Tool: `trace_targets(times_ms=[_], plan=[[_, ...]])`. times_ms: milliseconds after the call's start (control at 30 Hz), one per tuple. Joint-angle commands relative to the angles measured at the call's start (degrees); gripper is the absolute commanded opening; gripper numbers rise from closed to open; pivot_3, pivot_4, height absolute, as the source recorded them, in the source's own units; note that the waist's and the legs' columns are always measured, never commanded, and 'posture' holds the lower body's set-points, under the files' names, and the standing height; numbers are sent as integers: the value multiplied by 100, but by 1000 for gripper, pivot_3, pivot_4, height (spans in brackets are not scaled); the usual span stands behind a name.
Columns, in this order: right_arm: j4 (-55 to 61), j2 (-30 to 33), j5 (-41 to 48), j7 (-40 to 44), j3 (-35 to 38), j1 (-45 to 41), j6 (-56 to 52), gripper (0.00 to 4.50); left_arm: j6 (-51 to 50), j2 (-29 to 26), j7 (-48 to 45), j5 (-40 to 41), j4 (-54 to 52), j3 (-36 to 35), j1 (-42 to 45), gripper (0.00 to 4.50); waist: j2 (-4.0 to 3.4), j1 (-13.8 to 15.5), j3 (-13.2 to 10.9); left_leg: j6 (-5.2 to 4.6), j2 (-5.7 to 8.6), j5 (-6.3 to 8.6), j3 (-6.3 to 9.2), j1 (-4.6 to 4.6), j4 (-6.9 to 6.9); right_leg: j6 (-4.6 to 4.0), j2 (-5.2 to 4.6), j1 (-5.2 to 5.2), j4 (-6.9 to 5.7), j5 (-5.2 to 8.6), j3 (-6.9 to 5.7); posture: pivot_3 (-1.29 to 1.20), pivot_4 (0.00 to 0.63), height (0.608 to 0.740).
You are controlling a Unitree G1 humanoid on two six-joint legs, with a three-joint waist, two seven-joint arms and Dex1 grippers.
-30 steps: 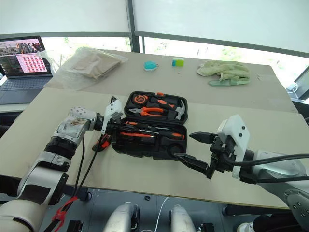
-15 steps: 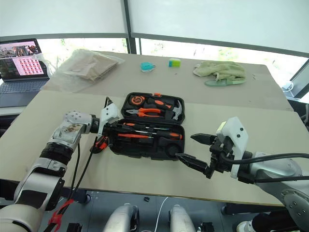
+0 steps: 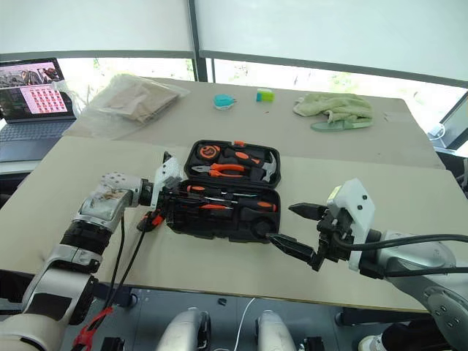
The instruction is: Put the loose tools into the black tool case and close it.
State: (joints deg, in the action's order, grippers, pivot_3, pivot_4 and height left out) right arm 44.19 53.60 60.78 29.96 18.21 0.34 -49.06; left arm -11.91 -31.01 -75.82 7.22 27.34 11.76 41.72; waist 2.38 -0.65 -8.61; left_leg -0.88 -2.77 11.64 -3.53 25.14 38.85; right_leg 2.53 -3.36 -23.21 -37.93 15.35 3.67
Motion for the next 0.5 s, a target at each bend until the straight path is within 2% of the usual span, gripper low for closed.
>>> trace_targets(times_ms=[33, 300, 500], plan=[[5, -15, -45, 42, 17, -110, 103, 4500, 407, -103, 71, -363, 193, 245, -257, 51, -2, 0, 2, 0, 0, 0, 0, -2, 0, 0, 0, 2, 0, 0, 0, 0, 150, 740], [-1, -77, -37, 23, -27, -124, 94, 4500, 768, -148, 290, -487, 477, 242, -311, 51, -6, 0, 6, 0, -1, 0, -1, -21, 1, -1, -1, 20, -2, 0, 1, 0, 150, 740], [67, -7, -308, 143, -85, -100, 184, 4500, 146, -241, 194, 264, -115, -383, -165, 51, -5, -3, 6, 0, -2, 0, -2, -22, 1, -1, -1, 19, -3, 0, 1, 0, 150, 740]])
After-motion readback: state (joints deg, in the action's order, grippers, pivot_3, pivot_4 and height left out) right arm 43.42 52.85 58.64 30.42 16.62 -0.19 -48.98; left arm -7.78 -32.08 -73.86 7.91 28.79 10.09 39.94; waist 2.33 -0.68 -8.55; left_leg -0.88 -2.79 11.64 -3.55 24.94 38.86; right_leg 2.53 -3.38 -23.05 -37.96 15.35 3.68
